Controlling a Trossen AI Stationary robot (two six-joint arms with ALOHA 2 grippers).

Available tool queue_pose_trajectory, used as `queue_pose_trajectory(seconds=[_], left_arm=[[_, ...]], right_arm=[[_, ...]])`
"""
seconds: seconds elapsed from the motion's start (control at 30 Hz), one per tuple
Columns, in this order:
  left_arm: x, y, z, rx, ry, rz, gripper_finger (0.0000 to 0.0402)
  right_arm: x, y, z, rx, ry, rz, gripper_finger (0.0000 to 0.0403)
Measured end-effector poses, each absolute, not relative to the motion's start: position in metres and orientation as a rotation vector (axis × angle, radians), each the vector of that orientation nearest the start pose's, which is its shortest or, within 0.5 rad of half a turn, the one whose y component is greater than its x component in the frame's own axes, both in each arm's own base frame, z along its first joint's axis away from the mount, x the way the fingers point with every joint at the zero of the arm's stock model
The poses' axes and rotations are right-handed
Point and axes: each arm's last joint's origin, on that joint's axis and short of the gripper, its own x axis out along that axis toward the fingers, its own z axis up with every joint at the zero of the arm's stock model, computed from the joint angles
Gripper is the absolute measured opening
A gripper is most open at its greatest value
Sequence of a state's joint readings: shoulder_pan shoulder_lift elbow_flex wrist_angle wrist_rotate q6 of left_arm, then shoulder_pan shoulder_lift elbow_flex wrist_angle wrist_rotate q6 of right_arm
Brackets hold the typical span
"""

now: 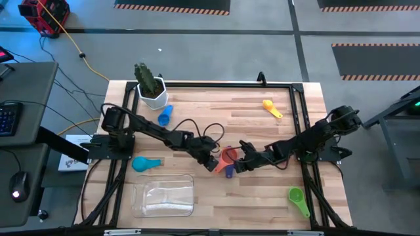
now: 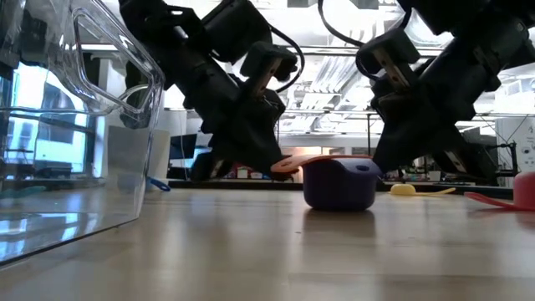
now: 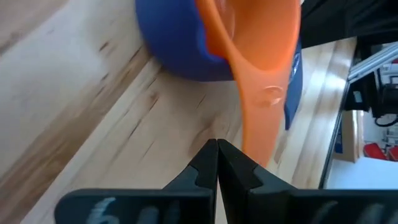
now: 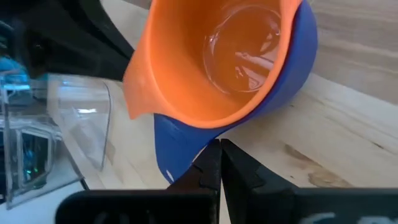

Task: Nest measuring cups in basket
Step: Stack the orange measuring cup on top of the dark blue measuring cup

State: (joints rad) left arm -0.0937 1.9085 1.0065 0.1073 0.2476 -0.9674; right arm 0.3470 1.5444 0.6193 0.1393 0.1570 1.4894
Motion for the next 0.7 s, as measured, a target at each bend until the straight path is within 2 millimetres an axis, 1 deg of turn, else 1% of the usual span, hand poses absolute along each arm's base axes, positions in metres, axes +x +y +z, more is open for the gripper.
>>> queue_pose_trajectory(seconds=[0.13, 0.3, 0.7], left_arm=[[0.3728, -0.0420, 0.1307, -0.967, 0.869, 0.077, 0.0000], [0.3762, -0.0411, 0.1343, -0.995, 0.821, 0.067, 0.0000], [0.3766, -0.0428, 0.1343, -1.017, 0.787, 0.140, 0.0000]], right_arm=[[0.2616, 0.0897, 0.1399, 1.248, 0.719, -0.427, 0.0000], [0.2626, 0.0888, 0.1408, 1.282, 0.666, -0.465, 0.0000], [0.2652, 0.0892, 0.1431, 1.319, 0.628, -0.455, 0.0000]])
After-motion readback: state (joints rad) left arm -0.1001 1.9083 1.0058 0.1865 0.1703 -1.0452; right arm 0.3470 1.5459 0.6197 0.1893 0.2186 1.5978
